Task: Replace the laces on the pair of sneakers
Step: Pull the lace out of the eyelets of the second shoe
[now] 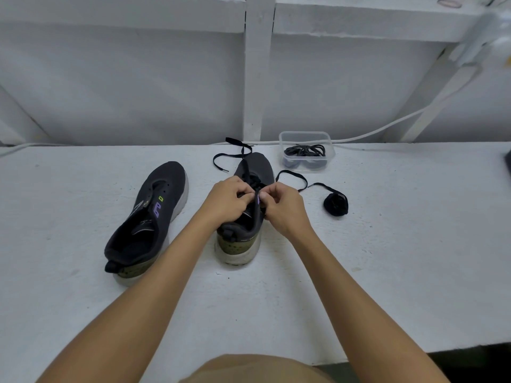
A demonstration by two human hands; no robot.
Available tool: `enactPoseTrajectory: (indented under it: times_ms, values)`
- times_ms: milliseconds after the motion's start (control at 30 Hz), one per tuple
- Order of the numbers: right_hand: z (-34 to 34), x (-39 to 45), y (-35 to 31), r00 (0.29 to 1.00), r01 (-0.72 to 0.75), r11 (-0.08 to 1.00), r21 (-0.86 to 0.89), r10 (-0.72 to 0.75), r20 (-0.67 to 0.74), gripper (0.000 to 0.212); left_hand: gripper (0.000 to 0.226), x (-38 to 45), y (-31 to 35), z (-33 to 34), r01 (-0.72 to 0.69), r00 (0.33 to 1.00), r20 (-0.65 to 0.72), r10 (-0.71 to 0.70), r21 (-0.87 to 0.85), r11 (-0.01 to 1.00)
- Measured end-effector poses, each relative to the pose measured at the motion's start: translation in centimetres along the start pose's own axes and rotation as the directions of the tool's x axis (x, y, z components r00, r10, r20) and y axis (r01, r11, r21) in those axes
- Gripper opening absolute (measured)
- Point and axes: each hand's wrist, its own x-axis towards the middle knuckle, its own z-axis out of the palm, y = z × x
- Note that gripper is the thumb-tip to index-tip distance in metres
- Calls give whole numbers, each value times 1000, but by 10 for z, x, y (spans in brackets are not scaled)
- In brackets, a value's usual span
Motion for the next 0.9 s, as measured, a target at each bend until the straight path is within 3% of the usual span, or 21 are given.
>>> enactPoseTrajectory:
  times_ms: [133, 367, 467, 600, 667, 833, 900]
  values:
    - [0, 1, 3, 1000, -1, 1000, -25, 1, 10, 22, 11, -1, 2, -1, 14, 1000, 2, -14, 39, 999]
    - [-1, 0, 6, 999, -45, 998, 52, 45, 12, 23, 9, -7, 3, -5, 48, 998, -40, -49, -28, 998]
    - [-3, -2, 4, 999, 6, 1000, 21, -7, 38, 25, 7, -8, 1, -4, 61, 997, -53, -65, -67, 996]
    - [-14, 0, -6, 993, 103, 965, -241, -85, 87, 16, 8, -9, -2, -4, 80, 994, -60, -87, -107, 991]
    - [-21, 4, -7, 992, 104, 909, -403, -66, 109, 23, 8, -9, -4, -3, 81, 994, -57, -88, -115, 990]
    - [-24, 4, -4, 987, 163, 868, -469, -144, 76, 12, 7, -8, -5, -2, 77, 996, -45, -83, -122, 990]
    - [-23, 3, -4, 979, 198, 850, -488, -196, 56, 23, 7, -8, -4, -3, 79, 996, -41, -85, -128, 989]
